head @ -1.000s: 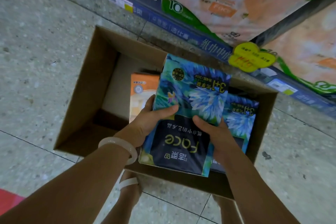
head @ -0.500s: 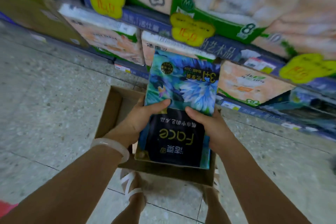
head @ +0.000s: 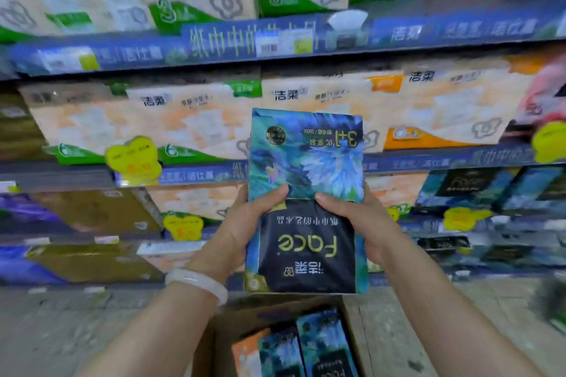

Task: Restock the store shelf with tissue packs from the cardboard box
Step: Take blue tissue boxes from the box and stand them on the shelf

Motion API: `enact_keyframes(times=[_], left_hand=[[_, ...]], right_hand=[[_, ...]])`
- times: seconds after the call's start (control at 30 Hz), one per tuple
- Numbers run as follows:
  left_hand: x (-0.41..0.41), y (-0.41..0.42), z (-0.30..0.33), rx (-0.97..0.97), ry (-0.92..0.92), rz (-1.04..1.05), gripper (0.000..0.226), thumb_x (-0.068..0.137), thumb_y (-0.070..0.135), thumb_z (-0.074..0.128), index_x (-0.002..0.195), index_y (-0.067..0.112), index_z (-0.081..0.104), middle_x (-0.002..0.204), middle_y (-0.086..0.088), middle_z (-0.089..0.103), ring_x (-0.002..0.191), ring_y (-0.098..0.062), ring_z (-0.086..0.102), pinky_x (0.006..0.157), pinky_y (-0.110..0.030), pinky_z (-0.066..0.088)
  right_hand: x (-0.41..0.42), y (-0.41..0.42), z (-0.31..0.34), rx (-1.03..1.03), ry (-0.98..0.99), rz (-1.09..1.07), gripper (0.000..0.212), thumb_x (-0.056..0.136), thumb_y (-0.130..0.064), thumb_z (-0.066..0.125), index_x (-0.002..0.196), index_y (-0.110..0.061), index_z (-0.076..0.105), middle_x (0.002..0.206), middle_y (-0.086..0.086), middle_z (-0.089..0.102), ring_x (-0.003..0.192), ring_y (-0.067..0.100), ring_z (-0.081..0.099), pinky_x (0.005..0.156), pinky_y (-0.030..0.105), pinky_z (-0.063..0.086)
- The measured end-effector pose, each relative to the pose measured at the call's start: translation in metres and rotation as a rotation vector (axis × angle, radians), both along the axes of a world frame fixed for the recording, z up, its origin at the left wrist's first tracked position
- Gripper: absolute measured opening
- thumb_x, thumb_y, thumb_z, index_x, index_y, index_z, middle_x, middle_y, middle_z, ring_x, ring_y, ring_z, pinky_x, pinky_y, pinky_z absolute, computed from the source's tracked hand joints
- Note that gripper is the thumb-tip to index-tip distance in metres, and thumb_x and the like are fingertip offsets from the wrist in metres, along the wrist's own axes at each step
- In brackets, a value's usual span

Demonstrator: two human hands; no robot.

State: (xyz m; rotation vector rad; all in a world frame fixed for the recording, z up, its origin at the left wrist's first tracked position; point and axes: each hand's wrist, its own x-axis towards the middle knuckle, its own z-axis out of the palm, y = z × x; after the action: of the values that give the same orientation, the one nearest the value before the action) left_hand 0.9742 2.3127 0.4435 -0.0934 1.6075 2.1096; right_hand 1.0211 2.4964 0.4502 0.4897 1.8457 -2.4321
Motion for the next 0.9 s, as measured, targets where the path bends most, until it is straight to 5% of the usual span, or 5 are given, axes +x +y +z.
enact_keyframes(times=[0.2,0.47,0.6,0.9], left_hand=[[0.018,0.069,0.104,-0.005,0.184,-0.040,0.064,0.068,0.027,0.074,0.127,0.012,0.056,0.112,-0.016,0.071,0.094,-0.034,0.070,0.068,-0.039,0.060],[0.048,0.232,0.167,0.121,0.297,-0.060,0.061,0.066,0.019,0.079,0.123,0.016,0.057,0.107,-0.016,0.072,0.092,-0.038,0.070,0.076,-0.048,0.057],[0.053,0.317,0.190,0.160,0.297,-0.117,0.070,0.061,0.023,0.085,0.124,0.016,0.057,0.109,-0.019,0.071,0.095,-0.041,0.069,0.086,-0.059,0.052],[0.030,0.457,0.227,0.201,0.445,-0.187,0.071,0.058,0.028,0.081,0.124,0.028,0.055,0.111,-0.007,0.072,0.095,-0.032,0.071,0.084,-0.051,0.055]], right_hand=[[0.022,0.068,0.091,0.049,0.169,-0.008,0.071,0.060,-0.016,0.086,0.123,-0.026,0.056,0.109,0.001,0.073,0.094,0.021,0.071,0.076,0.034,0.057],[0.058,0.228,0.162,0.154,0.329,-0.054,0.072,0.056,-0.020,0.085,0.121,-0.028,0.055,0.108,0.000,0.073,0.100,0.022,0.070,0.093,0.046,0.053],[0.070,0.312,0.191,0.191,0.342,-0.115,0.068,0.055,-0.019,0.083,0.117,-0.028,0.057,0.107,0.000,0.073,0.099,0.020,0.070,0.092,0.041,0.054],[0.067,0.443,0.230,0.240,0.389,-0.218,0.064,0.067,-0.012,0.084,0.122,-0.025,0.055,0.107,0.001,0.073,0.093,0.019,0.072,0.077,0.032,0.057]])
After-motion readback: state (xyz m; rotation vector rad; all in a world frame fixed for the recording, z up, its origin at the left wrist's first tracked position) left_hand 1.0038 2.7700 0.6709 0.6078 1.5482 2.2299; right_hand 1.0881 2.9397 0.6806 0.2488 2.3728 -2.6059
